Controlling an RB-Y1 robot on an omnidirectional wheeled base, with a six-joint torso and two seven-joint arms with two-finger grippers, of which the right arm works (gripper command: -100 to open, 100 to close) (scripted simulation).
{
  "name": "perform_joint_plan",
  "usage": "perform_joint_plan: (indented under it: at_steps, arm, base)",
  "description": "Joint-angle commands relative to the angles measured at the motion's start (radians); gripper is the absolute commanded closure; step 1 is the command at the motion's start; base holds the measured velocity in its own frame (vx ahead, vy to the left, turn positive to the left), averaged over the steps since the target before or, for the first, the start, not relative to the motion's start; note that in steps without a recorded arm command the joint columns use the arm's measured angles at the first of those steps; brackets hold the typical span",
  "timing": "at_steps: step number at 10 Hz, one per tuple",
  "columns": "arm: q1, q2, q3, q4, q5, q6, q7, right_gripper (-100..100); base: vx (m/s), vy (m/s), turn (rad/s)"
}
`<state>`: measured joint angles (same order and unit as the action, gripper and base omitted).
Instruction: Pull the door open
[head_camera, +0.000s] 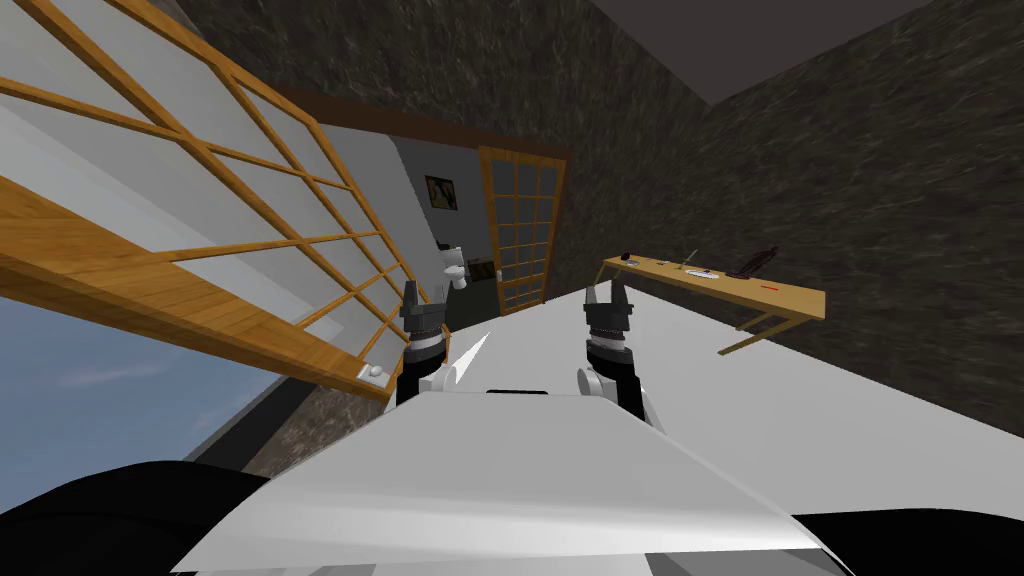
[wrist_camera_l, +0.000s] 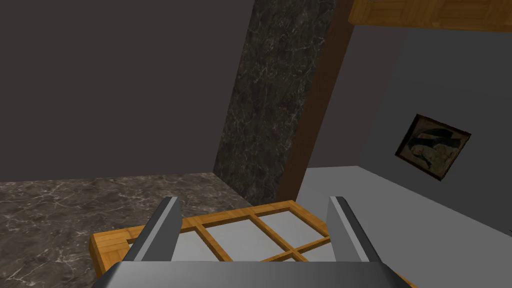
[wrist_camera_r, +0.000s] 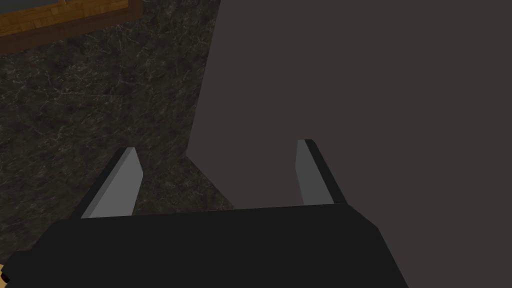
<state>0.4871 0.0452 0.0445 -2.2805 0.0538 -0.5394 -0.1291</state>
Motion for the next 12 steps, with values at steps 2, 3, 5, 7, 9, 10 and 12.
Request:
perform_joint_plan:
  at_steps: [2, 3, 5, 7, 9, 10, 12]
  arm:
    - [-0.016, -0.023, -0.014, 0.053, 0.016, -0.013, 0.045, -100]
    - [-0.022, -0.031, -0.019, 0.072, 0.022, -0.017, 0.061, -100]
    - [-0.033, -0.043, -0.030, 0.110, 0.033, -0.026, 0.093, -100]
    - [-0.045, -0.056, -0.041, 0.151, 0.045, -0.036, 0.128, -100]
    - [-0.055, -0.065, -0.050, 0.184, 0.055, -0.043, 0.156, -100]
    - [-0.061, -0.069, -0.054, 0.201, 0.060, -0.047, 0.171, -100]
    - [-0.076, -0.082, -0.068, 0.253, 0.076, -0.060, 0.215, -100]
  base:
    - [0.099, 0.033, 0.066]
    - [0.130, 0.033, 0.060]
    - [0.108, 0.045, 0.048]
    - [0.106, 0.030, 0.050]
    - [0.101, 0.029, 0.048]
    - [0.085, 0.033, 0.041]
    - [0.122, 0.047, 0.069]
